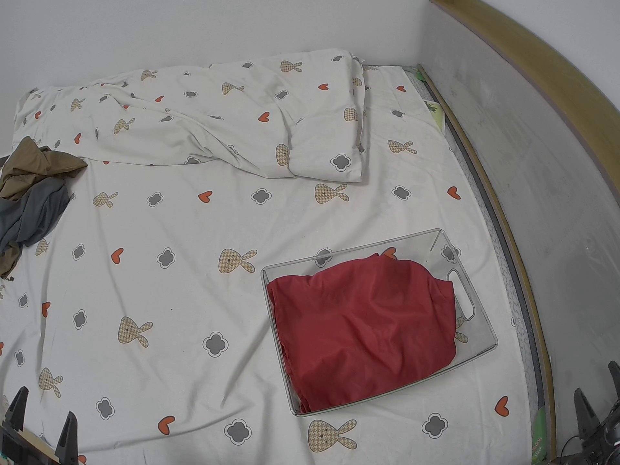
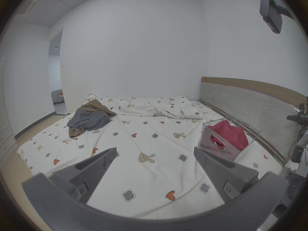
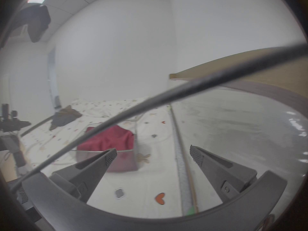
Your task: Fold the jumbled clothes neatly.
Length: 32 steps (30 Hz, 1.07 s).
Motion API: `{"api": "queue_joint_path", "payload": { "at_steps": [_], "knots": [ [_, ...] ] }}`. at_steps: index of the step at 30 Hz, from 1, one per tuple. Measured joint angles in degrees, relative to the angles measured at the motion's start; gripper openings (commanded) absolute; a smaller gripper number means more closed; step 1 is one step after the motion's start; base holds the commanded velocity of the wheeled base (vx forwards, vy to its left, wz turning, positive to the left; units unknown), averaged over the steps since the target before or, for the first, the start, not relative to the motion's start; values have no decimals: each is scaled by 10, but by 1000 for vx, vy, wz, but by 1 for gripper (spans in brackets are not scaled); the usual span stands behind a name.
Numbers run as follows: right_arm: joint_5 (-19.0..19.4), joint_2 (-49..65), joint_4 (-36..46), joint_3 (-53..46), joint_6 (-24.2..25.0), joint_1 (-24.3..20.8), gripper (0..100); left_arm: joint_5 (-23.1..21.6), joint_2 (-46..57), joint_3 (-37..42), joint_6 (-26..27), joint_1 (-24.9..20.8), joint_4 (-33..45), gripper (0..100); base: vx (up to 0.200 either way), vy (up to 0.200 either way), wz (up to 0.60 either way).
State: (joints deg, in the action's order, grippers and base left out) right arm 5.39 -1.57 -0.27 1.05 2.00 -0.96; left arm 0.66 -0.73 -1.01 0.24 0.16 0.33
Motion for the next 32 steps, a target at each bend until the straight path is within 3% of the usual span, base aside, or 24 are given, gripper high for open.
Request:
{"api": "queue_joint_path", "payload": {
  "at_steps": [2,4,32],
  "knots": [
    [-40,2,0,0,-5,2,100,0,0,0,0,0,0,100,0,0,0],
    [-56,4,1,-1,-10,3,100,0,0,0,0,0,0,100,0,0,0],
    [-48,7,2,0,-20,10,100,0,-1,0,0,-1,0,100,0,0,0]
  ]
}}
